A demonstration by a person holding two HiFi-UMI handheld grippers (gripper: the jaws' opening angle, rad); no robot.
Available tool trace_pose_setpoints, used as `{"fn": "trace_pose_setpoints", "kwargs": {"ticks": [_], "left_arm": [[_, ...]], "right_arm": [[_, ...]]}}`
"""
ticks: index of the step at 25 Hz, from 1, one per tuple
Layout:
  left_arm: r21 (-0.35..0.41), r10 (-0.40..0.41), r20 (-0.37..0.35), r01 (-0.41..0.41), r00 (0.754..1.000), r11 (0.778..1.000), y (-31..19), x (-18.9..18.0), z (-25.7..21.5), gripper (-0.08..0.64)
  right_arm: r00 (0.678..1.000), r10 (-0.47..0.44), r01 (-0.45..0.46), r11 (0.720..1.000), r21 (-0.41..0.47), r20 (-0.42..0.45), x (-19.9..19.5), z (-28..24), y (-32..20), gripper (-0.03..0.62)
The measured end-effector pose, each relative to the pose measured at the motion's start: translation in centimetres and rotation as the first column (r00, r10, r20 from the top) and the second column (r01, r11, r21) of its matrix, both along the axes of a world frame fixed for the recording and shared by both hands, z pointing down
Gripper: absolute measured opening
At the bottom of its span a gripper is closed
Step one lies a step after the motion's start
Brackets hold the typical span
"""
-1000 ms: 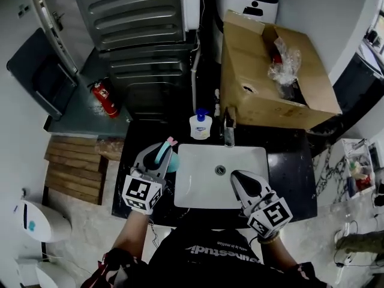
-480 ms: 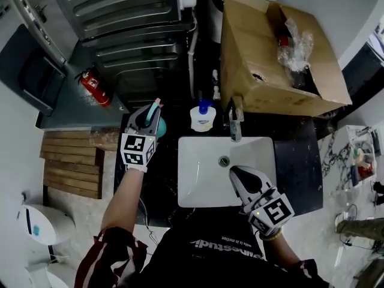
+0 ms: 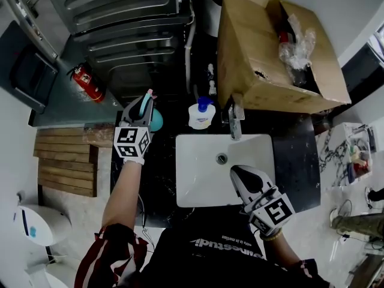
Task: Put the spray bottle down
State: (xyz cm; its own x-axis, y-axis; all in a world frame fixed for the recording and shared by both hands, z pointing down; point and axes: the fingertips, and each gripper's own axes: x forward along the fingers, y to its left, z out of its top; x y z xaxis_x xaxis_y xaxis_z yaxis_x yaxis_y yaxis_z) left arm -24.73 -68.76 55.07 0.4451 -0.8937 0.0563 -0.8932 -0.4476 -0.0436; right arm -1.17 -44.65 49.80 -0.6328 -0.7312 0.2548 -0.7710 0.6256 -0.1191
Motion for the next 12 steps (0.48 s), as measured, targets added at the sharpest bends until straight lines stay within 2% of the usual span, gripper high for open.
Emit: {"fn": "trace_pose_setpoints", "kwargs": {"ticks": [1, 5, 12], "left_arm": [[-0.006, -0.002, -0.012, 0.002, 1.000, 1.000, 0.1, -0.2, 0.0, 0.074], [-0.009, -0.039, -0.060, 0.038, 0.997, 0.999, 0.6, -1.1, -0.2, 0.213], [0.094, -0.065, -0.045, 0.069, 0.997, 0.993, 4.1, -1.6, -4.5, 0.241]], "right_arm": [[1.000, -0.002, 0.002, 1.000, 0.004, -0.003, -0.1, -0.1, 0.0, 0.043], [1.000, 0.001, -0.001, 1.000, 0.005, -0.008, -0.1, -0.1, 0.0, 0.043], [1.000, 0.002, -0.002, 1.000, 0.011, 0.006, 0.5, -0.9, 1.3, 0.043]]}}
